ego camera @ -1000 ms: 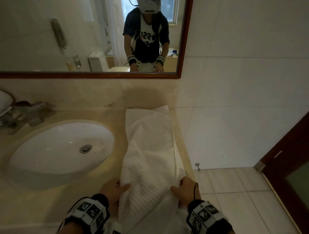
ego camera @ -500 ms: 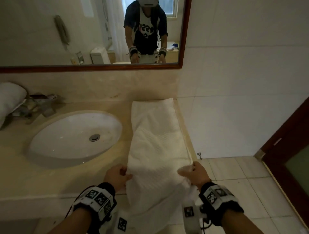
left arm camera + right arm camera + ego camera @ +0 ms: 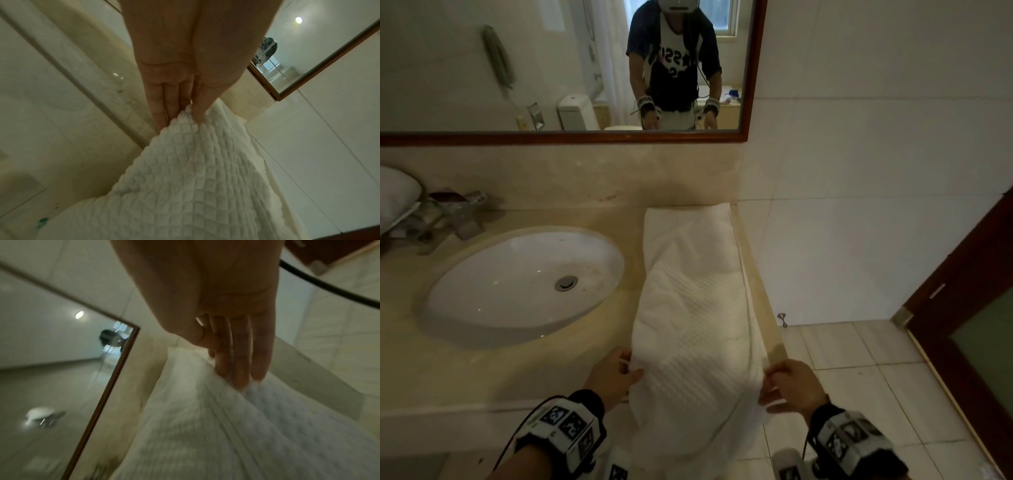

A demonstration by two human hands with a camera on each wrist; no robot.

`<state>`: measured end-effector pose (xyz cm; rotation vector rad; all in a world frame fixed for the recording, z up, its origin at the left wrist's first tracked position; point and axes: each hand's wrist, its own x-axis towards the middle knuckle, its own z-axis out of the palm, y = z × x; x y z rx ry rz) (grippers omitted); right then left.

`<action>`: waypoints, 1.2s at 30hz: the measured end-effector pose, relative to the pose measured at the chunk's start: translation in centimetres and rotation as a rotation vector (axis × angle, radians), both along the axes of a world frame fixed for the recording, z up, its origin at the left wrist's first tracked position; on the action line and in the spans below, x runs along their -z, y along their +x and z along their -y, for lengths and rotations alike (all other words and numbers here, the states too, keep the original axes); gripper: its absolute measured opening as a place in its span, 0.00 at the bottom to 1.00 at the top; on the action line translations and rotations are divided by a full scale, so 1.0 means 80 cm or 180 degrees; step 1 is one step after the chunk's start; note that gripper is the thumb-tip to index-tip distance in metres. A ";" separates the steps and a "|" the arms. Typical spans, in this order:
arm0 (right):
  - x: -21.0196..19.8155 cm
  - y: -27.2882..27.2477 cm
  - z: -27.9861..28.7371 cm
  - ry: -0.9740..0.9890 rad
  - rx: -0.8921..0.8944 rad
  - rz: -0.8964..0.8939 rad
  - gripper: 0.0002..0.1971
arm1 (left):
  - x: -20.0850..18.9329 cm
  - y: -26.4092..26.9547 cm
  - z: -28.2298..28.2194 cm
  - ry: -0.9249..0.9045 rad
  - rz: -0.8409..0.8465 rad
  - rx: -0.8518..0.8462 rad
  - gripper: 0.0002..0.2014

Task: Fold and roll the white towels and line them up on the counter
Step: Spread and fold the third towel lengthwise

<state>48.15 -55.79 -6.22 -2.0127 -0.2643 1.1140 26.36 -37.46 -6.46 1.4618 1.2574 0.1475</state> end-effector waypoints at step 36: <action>0.024 0.094 -0.121 -0.0229 -0.0573 0.0379 0.09 | -0.003 0.099 -0.118 -0.0499 0.0203 -0.0580 0.12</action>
